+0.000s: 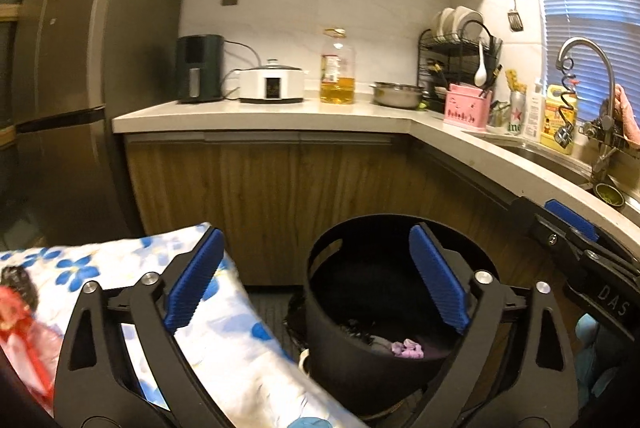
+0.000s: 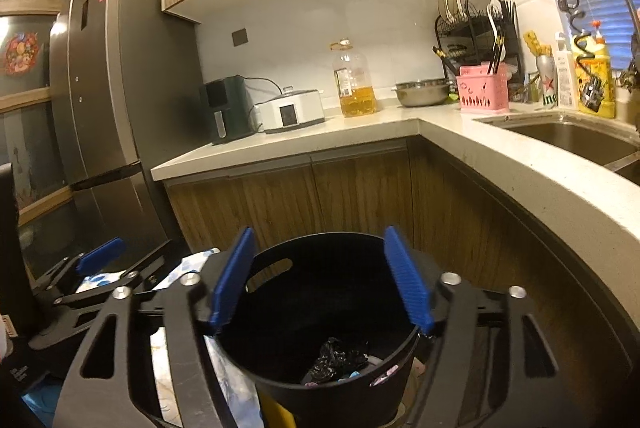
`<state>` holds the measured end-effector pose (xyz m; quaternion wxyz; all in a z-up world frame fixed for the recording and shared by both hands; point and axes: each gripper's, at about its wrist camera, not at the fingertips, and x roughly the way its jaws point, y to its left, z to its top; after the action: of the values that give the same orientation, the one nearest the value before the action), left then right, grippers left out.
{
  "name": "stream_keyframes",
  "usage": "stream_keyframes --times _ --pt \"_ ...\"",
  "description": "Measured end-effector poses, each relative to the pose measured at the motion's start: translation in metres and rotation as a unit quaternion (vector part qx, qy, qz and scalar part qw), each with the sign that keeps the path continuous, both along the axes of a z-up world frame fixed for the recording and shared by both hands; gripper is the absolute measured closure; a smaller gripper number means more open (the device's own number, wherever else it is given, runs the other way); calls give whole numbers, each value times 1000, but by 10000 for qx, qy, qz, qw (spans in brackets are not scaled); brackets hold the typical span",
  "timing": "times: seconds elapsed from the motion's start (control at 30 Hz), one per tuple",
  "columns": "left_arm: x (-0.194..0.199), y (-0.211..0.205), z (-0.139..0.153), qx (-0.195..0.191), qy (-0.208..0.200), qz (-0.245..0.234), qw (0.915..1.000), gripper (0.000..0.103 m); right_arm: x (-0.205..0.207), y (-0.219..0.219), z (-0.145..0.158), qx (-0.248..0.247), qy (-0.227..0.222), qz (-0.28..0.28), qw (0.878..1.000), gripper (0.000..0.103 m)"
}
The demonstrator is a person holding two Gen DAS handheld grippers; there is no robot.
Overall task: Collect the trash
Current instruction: 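Open both tools to drop the black and purple bags into the bin, then move both tools back over the remaining red and pink bags on the table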
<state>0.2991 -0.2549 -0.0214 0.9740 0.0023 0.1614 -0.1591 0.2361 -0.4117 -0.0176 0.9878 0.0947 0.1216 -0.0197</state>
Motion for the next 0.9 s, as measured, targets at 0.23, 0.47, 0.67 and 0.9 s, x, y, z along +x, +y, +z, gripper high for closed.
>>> stream_keyframes --times 0.23,0.47,0.67,0.9 --pt "-42 35 6 -161 -76 264 9995 6 -31 22 8 -71 -130 18 9999 24" --pt "-88 75 10 -197 -258 731 9968 6 -60 50 15 -198 -311 66 9993 24" --pt "-126 126 -1 -187 -295 1412 9894 6 -76 82 11 -205 -345 315 9987 24" --pt "-164 197 -19 -56 -331 2416 9698 6 -84 131 -5 -145 -196 848 9961 24"
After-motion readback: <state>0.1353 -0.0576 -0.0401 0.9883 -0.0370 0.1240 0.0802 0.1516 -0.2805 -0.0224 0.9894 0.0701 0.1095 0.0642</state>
